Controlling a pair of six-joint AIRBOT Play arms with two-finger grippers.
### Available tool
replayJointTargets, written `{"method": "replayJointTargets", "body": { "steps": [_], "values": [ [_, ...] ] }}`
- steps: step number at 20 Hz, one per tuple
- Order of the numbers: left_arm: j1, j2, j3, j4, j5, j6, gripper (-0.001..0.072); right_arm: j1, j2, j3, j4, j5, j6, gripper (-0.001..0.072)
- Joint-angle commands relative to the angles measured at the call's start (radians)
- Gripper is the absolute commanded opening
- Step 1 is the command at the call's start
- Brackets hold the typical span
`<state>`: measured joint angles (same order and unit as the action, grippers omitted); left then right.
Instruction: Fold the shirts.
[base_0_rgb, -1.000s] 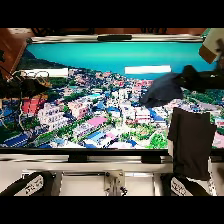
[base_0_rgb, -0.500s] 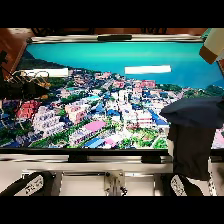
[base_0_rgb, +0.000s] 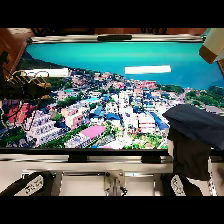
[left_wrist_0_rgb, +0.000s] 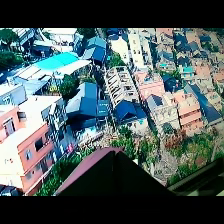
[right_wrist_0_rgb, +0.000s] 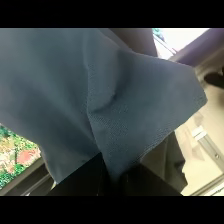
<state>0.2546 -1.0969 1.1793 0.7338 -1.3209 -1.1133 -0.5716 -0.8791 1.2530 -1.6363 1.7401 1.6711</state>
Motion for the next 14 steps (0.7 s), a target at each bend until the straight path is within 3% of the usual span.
{"method": "replayJointTargets", "body": {
  "steps": [1,5,9,10,11,12,14],
  "values": [
    [-0.006,0.001,0.0,0.0,-0.002,0.006,0.0033,-0.001,0.06,-0.148,-0.016,0.121,0.108,0.0073],
    [-0.02,0.001,0.0,0.0,-0.013,0.006,0.0033,-0.001,0.152,-0.359,0.059,0.126,0.22,0.0073],
    [-0.045,0.001,0.0,0.0,-0.011,0.006,0.0033,-0.001,0.213,-0.514,0.056,0.127,0.261,0.0074],
    [-0.052,0.001,0.0,0.0,-0.011,0.006,0.0033,-0.001,0.222,-0.536,0.039,0.126,0.269,0.0116],
    [-0.057,0.001,0.0,0.0,-0.011,0.006,0.0033,-0.001,0.221,-0.542,-0.002,0.126,0.274,0.0347],
    [-0.061,0.001,0.0,0.0,-0.011,0.006,0.0033,-0.001,0.221,-0.537,-0.035,0.126,0.256,0.0506],
    [-0.064,0.0,0.0,0.0,-0.011,0.006,0.0034,-0.001,0.221,-0.496,-0.086,0.107,0.246,0.0506]
  ]
}}
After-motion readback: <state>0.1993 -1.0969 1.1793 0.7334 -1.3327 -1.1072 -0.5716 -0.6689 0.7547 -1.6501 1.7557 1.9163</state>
